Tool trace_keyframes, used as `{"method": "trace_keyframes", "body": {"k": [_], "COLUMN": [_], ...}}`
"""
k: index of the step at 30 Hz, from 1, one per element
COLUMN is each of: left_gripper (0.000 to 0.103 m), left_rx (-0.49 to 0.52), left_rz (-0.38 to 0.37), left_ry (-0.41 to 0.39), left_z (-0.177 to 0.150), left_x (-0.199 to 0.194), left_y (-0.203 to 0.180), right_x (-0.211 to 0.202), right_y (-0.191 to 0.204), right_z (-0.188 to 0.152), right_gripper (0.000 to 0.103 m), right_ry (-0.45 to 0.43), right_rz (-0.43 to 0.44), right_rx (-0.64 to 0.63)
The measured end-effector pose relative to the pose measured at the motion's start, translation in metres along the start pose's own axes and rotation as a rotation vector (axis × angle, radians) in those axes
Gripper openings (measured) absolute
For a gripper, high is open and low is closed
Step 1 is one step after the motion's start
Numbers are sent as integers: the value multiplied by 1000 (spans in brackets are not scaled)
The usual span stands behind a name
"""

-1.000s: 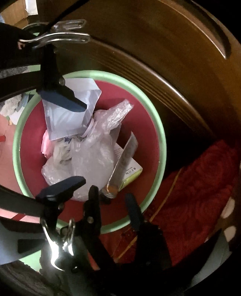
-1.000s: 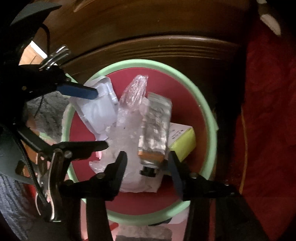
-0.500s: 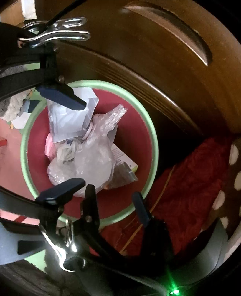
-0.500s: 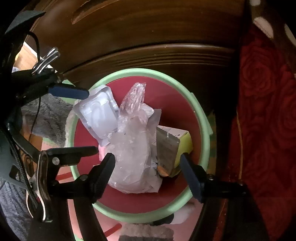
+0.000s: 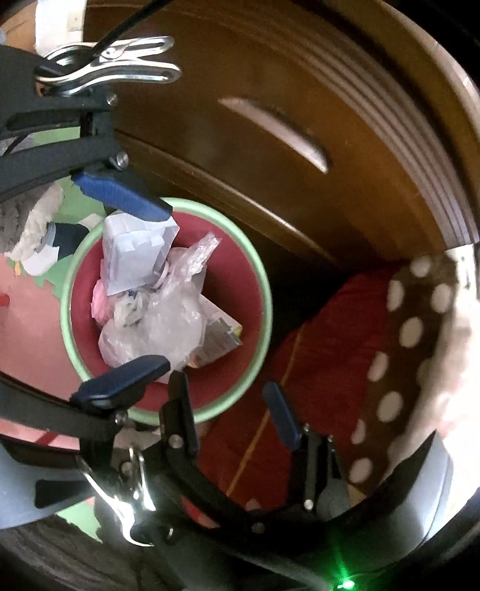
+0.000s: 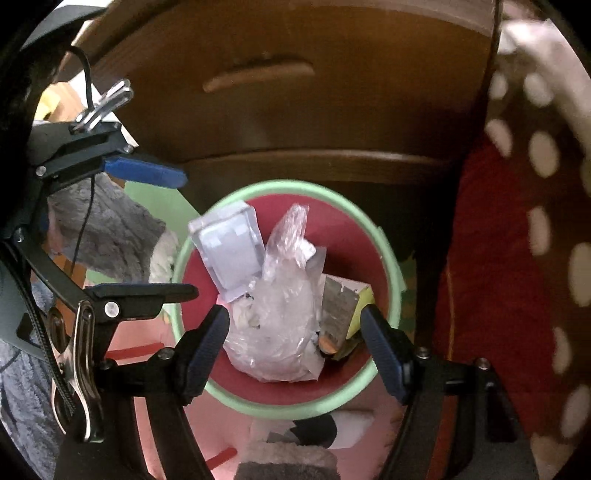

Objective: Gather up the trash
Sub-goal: 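Raise both open grippers from the bin back toward the nightstand, then reach both grippers toward the clear bottle lying on the nightstand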

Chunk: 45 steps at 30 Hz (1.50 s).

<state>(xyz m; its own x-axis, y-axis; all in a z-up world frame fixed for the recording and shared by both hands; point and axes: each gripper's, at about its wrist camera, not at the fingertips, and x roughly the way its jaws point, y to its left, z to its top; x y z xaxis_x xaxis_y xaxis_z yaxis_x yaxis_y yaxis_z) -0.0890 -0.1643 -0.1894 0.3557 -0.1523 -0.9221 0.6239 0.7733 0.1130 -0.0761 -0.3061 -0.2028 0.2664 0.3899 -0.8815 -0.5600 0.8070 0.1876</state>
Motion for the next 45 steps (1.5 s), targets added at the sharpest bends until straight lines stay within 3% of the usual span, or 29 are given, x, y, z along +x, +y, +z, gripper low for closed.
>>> {"method": "trace_keyframes", "body": {"k": [8, 15, 24, 30, 38, 45], "left_gripper": [79, 79, 79, 79, 80, 82], "left_rx": [-122, -157, -196, -252, -387, -531], "left_rz": [-1, 1, 42, 88, 73, 16], "left_ry": [-98, -236, -391, -468, -589, -598], "left_z": [-1, -3, 8, 15, 29, 55], "left_x": [-56, -120, -181, -203, -218, -203], "left_y": [12, 15, 43, 79, 140, 202], "right_x": [-60, -113, -153, -173, -185, -183], "right_y": [18, 29, 49, 41, 6, -21], "right_z": [3, 2, 39, 76, 122, 175], "right_gripper": [75, 75, 75, 75, 76, 77], "right_ry": [-132, -302, -426, -531, -629, -692], "right_rz": [-5, 105, 105, 103, 62, 70], "right_rx": [-48, -147, -230, -150, 72, 250]}}
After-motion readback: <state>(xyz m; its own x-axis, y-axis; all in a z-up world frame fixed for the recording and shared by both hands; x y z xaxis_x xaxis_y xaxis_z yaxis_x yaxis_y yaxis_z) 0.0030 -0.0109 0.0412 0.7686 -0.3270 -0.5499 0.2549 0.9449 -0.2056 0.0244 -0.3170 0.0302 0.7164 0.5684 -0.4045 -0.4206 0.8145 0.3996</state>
